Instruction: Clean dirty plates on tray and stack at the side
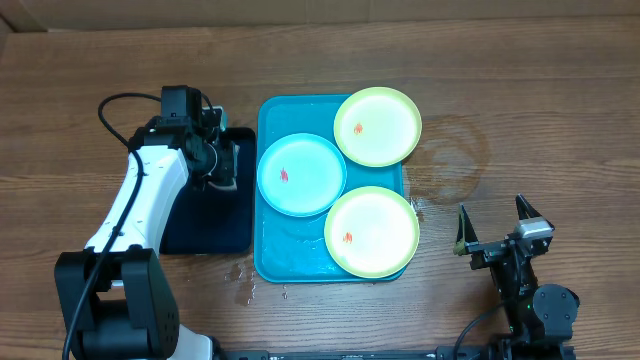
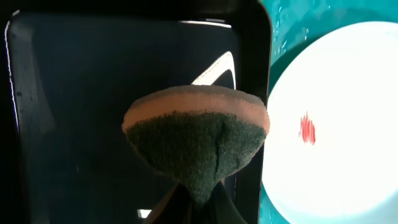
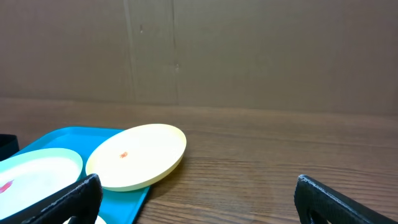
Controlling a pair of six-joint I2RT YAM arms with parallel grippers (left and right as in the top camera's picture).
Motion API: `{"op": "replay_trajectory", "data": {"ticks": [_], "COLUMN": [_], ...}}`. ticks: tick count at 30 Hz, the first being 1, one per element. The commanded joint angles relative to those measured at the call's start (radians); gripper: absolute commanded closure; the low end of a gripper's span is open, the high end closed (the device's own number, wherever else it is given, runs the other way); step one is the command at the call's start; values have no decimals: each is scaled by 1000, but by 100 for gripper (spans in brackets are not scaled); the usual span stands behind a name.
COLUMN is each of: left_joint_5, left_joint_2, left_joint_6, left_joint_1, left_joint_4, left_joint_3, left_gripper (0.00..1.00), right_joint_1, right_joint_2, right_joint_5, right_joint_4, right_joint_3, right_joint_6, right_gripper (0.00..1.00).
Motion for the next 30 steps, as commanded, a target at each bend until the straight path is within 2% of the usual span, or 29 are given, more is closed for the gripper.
{"op": "replay_trajectory", "data": {"ticks": [1, 6, 13, 19, 25, 29, 30], "left_joint_5": [15, 14, 14, 12, 12, 14, 14], "left_joint_2": [-6, -6, -6, -6, -6, -6, -6], "left_joint_6": [2, 1, 1, 1, 1, 0, 0], "left_joint_1": [3, 3, 3, 3, 3, 3, 3], "left_joint_4": [6, 6, 13, 36, 42, 39, 39], "left_joint_3": [-5, -5, -5, -5, -5, -5, -5], "left_gripper": [96, 96, 96, 96, 96, 96, 96], "right_joint_1": [-2, -2, -2, -3, -3, -3, -3], "right_joint_2": [-6, -6, -6, 2, 171, 375, 468], "right_joint_5": [10, -4, -87, -68, -55, -126, -176], "right_joint_4": [5, 6, 70, 101, 49, -108, -202], "right_joint_3": [-10, -10, -10, 50, 307, 570, 691], "right_joint_6": [-1, 4, 92, 152, 154, 154, 154], "right_gripper": [0, 0, 0, 0, 0, 0, 0]}}
